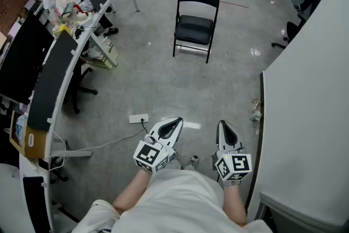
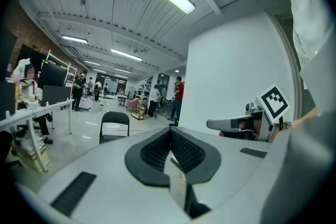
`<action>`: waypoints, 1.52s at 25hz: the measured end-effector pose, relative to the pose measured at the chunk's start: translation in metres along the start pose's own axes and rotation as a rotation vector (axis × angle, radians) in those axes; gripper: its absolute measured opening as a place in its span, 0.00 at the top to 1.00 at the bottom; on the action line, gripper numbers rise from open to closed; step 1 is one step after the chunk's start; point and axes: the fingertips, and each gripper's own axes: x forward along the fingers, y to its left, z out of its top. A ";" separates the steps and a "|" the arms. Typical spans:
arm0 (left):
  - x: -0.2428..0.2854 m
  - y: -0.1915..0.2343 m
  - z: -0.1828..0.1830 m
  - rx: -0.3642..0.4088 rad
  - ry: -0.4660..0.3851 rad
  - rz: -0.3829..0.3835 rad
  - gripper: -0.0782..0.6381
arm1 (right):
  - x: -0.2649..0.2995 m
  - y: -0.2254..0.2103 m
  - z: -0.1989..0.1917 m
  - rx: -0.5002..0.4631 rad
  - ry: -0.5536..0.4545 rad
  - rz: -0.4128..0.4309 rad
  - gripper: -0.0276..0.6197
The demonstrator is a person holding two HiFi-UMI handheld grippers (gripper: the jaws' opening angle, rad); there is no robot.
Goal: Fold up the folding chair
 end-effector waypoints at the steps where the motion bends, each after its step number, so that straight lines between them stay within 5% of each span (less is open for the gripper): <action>1: 0.006 -0.004 -0.002 -0.004 -0.005 0.004 0.87 | -0.001 -0.008 0.002 -0.010 -0.004 0.002 0.95; 7: 0.017 -0.019 -0.012 -0.039 0.005 0.054 0.88 | -0.009 -0.030 -0.002 -0.023 0.009 0.032 0.95; 15: 0.013 -0.024 -0.013 0.023 0.031 0.086 0.88 | -0.007 -0.030 -0.002 -0.023 0.014 0.075 0.95; 26: 0.016 -0.031 -0.007 -0.030 -0.052 0.136 0.88 | -0.014 -0.046 0.006 -0.017 -0.012 0.096 0.95; 38: 0.064 0.019 -0.004 -0.109 -0.079 0.095 0.88 | 0.040 -0.067 0.003 -0.017 0.018 0.037 0.95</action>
